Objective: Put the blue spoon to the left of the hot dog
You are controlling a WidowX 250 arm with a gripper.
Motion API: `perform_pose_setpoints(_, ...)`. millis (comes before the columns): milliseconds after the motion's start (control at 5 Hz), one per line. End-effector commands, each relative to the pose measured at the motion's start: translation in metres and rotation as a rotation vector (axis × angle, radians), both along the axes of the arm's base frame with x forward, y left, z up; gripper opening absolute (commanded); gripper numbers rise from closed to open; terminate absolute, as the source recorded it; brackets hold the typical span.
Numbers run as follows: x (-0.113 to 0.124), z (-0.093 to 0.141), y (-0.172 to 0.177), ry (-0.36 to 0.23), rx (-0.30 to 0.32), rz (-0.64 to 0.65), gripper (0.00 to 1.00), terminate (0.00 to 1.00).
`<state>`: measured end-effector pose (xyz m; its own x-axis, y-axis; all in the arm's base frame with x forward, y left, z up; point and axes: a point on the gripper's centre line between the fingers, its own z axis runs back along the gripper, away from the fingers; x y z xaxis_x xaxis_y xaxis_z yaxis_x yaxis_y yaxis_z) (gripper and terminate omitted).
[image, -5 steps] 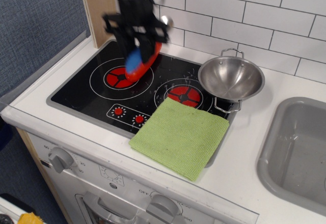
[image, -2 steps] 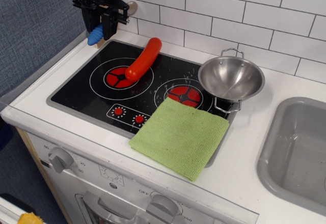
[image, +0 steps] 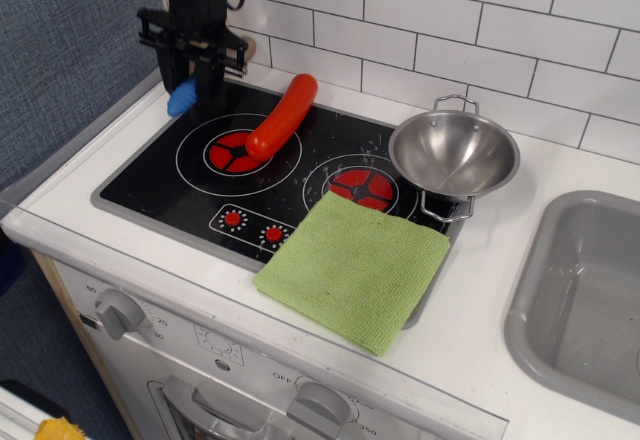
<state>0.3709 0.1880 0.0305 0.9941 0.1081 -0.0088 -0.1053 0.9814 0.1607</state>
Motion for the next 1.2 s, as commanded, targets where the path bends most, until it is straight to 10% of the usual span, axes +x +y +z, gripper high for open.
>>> perform_pose_setpoints(0,0.001,0.014,0.01,-0.025,-0.003,-0.016,0.0,0.0)
perform_pose_setpoints(200,0.0,0.013,0.011,-0.017,-0.013,-0.015,1.0,0.0)
perform_pose_setpoints(800,-0.019,0.069,0.004,-0.215,-0.074,0.002,1.0,0.0)
perform_pose_setpoints(1000,-0.022,0.073,-0.009,-0.192,-0.095,-0.038,1.0,0.0)
